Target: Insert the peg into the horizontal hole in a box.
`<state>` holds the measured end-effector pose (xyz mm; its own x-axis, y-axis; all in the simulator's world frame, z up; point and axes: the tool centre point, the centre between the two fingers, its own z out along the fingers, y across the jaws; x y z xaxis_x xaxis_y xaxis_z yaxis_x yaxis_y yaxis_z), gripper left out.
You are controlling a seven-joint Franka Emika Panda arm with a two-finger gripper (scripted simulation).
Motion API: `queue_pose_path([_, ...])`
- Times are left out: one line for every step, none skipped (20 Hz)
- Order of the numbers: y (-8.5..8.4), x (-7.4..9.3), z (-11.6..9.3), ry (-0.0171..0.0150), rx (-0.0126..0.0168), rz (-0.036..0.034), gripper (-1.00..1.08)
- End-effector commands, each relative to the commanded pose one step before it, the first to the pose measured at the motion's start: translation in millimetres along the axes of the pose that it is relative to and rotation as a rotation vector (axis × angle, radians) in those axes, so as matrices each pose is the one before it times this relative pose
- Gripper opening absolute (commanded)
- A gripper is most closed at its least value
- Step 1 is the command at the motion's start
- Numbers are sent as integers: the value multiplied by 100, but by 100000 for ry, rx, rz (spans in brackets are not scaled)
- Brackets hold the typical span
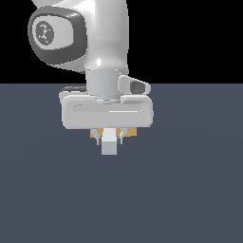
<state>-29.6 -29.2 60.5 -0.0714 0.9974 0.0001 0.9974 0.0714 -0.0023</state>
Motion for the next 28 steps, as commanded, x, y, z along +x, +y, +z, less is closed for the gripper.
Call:
queue_pose_path([20, 18, -22, -2, -49, -33, -100])
queue_pose_path([0, 0, 0, 0, 0, 0, -100])
queue_pose_path([0, 0, 0, 0, 0, 0, -100])
queue_pose_path([-59, 2, 79, 12, 169, 3, -100])
queue_pose_path([-3, 37, 0, 0, 0, 0, -100])
queue_pose_path([-9, 113, 1, 0, 0, 0, -100])
queue_pose_path([-12, 188, 2, 0, 0, 0, -100])
queue_pose_path([-13, 264, 2, 0, 0, 0, -100])
queue_pose_path([-14, 350, -34, 13, -65, -21, -100])
queue_pose_path([-8, 413, 4, 0, 0, 0, -100])
queue_pose_path([-4, 487, 4, 0, 0, 0, -100])
queue_pose_path([-3, 572, -33, 8, -66, -20, -100])
queue_pose_path([3, 642, -21, 5, -47, -13, -100])
queue_pose_path([6, 716, -21, 4, -47, -13, -100])
queue_pose_path([9, 788, -20, 4, -47, -13, -100])
queue_pose_path([13, 830, 8, 0, 0, 0, -100])
queue_pose_path([7, 780, -40, 8, -82, -21, -100])
queue_pose_path([11, 693, 6, 0, 0, 0, -100])
queue_pose_path([7, 626, -33, 6, -67, -17, -100])
queue_pose_path([11, 542, 5, 0, 0, 0, -100])
queue_pose_path([9, 476, -35, 6, -67, -16, -100])
queue_pose_path([15, 392, 4, 0, 0, 0, -100])
queue_pose_path([15, 323, -25, 2, -48, -11, -100])
queue_pose_path([22, 241, 2, 0, 0, 0, -100])
queue_pose_path([26, 166, 2, 0, 0, 0, -100])
queue_pose_path([30, 91, 1, 0, 0, 0, -100])
queue_pose_path([35, 15, 0, 0, 0, 0, -100])
queue_pose_path([37, -56, -1, 0, 0, 0, -100])
